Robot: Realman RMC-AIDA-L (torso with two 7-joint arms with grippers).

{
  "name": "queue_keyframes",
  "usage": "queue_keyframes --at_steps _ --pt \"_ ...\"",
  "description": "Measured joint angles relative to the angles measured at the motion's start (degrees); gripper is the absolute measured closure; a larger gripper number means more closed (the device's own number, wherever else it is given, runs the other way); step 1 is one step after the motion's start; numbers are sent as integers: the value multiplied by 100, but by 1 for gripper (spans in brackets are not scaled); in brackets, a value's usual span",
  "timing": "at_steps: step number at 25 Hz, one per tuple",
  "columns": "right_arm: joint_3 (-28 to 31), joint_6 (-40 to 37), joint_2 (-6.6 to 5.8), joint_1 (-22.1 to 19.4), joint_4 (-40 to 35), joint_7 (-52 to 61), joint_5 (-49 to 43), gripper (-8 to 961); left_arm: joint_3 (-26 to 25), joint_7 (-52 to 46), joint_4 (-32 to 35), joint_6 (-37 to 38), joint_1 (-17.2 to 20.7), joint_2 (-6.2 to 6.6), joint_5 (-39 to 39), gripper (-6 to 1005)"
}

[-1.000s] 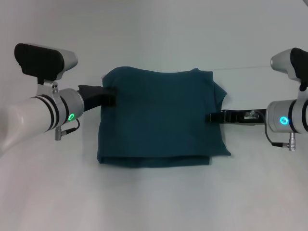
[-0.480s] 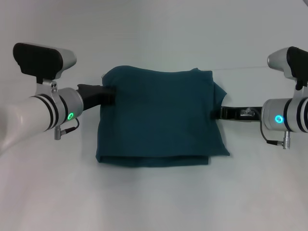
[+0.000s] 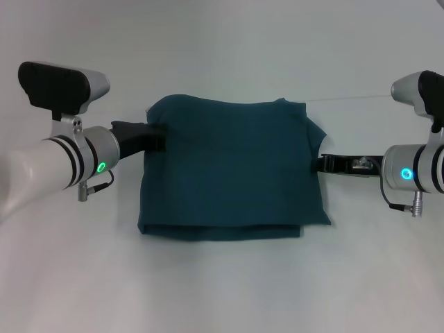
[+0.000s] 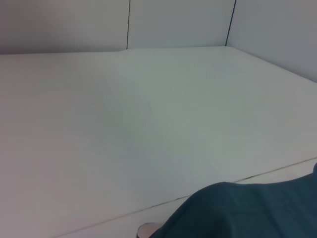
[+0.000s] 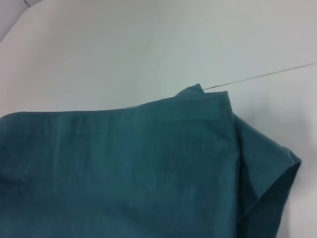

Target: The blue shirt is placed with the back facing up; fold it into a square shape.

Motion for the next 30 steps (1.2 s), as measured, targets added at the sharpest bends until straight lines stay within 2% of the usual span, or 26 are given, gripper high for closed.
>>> queue_keyframes --at_steps 8,21,30 --pt "53 117 0 -46 1 3 0 954 0 0 0 0 -6 0 0 979" --pt "53 144 25 -114 -41 -21 60 904 1 0 5 0 -26 0 0 979" --pt "59 -594 23 -471 -715 -154 304 870 1 0 9 -128 -12 0 0 978"
